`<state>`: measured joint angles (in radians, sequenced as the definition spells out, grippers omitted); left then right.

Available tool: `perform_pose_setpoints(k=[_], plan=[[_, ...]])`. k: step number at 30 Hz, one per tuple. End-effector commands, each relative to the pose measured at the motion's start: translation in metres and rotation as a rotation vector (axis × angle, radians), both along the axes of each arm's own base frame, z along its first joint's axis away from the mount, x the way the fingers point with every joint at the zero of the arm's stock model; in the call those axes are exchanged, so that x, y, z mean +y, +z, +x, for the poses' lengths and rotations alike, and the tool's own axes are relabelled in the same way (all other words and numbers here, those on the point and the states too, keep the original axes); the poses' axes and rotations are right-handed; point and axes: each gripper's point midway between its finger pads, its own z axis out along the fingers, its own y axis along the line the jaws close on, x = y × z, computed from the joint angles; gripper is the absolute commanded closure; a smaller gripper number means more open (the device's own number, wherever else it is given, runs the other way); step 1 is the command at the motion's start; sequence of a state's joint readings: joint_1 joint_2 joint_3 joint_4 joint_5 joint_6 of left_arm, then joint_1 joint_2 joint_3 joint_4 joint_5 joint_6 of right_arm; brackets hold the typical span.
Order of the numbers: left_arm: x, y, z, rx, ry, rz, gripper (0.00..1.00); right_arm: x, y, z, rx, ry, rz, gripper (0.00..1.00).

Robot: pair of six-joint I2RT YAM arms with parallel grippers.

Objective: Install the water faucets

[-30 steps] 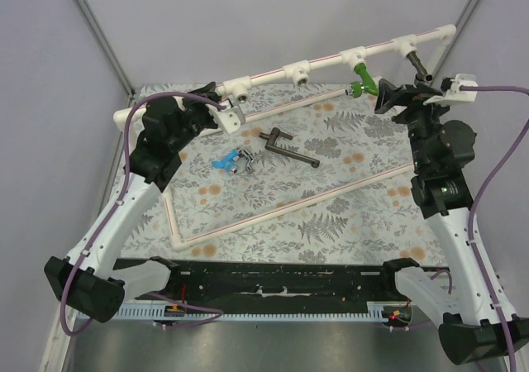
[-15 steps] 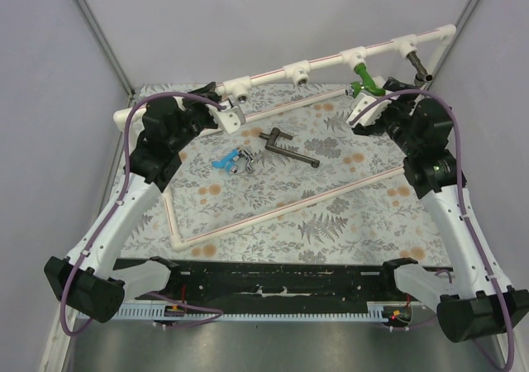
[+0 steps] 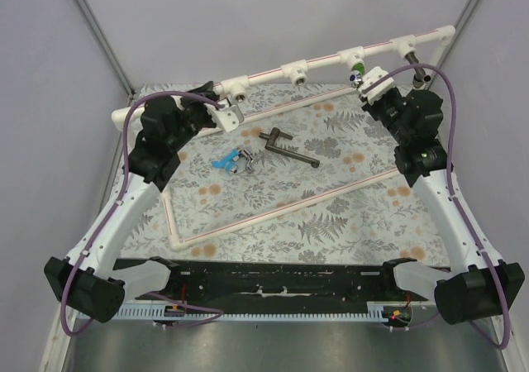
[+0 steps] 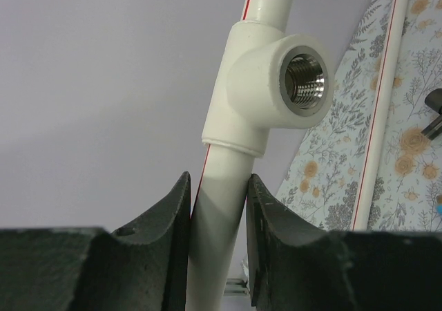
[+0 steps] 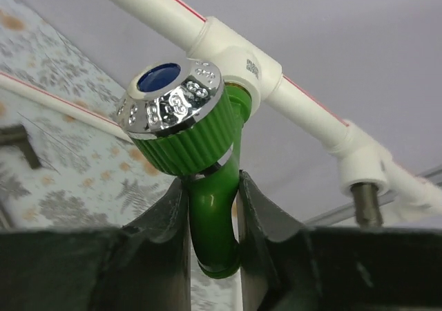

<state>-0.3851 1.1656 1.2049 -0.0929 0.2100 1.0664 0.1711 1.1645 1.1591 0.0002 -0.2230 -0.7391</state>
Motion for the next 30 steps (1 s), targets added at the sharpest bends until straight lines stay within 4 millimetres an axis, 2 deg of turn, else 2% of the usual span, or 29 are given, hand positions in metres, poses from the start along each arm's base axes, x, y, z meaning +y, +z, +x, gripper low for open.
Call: perform_pose_setpoints(k=[1, 2, 6, 9, 11, 13, 14, 18, 20, 22, 25, 28, 30], plan=[[0.001, -0.021, -0.001, 0.133, 0.029, -0.112, 0.98, 0.014, 0.037, -0.004, 0.086, -0.026, 0.818, 0.96], [0.0, -0.021, 0.0, 0.132, 0.029, -0.111, 0.98, 0.013, 0.038, -0.004, 0.129, -0.047, 1.032, 1.0], [0.001, -0.021, 0.001, 0.129, 0.032, -0.11, 0.98, -0.011, 0.025, 0.001, 0.209, -0.183, 1.747, 1.0], [-0.001, -0.022, 0.002, 0.131, 0.026, -0.113, 0.98, -0.022, -0.014, 0.006, 0.295, -0.308, 2.193, 1.0], [-0.001, -0.022, 0.003, 0.133, 0.026, -0.117, 0.98, -0.019, -0.029, 0.009, 0.363, -0.345, 2.363, 1.0], [-0.002, -0.02, 0.003, 0.129, 0.024, -0.12, 0.98, -0.016, -0.03, 0.012, 0.393, -0.346, 2.385, 0.87], [-0.002, -0.021, 0.003, 0.132, 0.024, -0.121, 0.98, -0.015, -0.03, 0.012, 0.402, -0.358, 2.36, 0.76], [0.0, -0.021, 0.002, 0.131, 0.033, -0.121, 0.98, -0.018, -0.006, -0.005, 0.329, -0.292, 2.178, 0.41], [0.001, -0.018, 0.001, 0.122, 0.036, -0.121, 0.98, -0.027, 0.001, -0.019, 0.248, -0.295, 2.025, 0.28], [0.001, -0.02, 0.001, 0.125, 0.034, -0.118, 0.98, -0.038, 0.014, -0.035, 0.142, -0.285, 1.857, 0.19], [0.001, -0.021, 0.001, 0.127, 0.036, -0.119, 0.98, -0.05, 0.043, -0.066, -0.026, -0.229, 1.537, 0.15], [0.001, -0.022, 0.001, 0.129, 0.036, -0.116, 0.98, -0.048, 0.069, -0.088, -0.141, -0.182, 1.053, 0.12], [-0.001, -0.023, 0.001, 0.132, 0.031, -0.117, 0.98, -0.033, 0.073, -0.096, -0.167, -0.105, 0.683, 0.08]])
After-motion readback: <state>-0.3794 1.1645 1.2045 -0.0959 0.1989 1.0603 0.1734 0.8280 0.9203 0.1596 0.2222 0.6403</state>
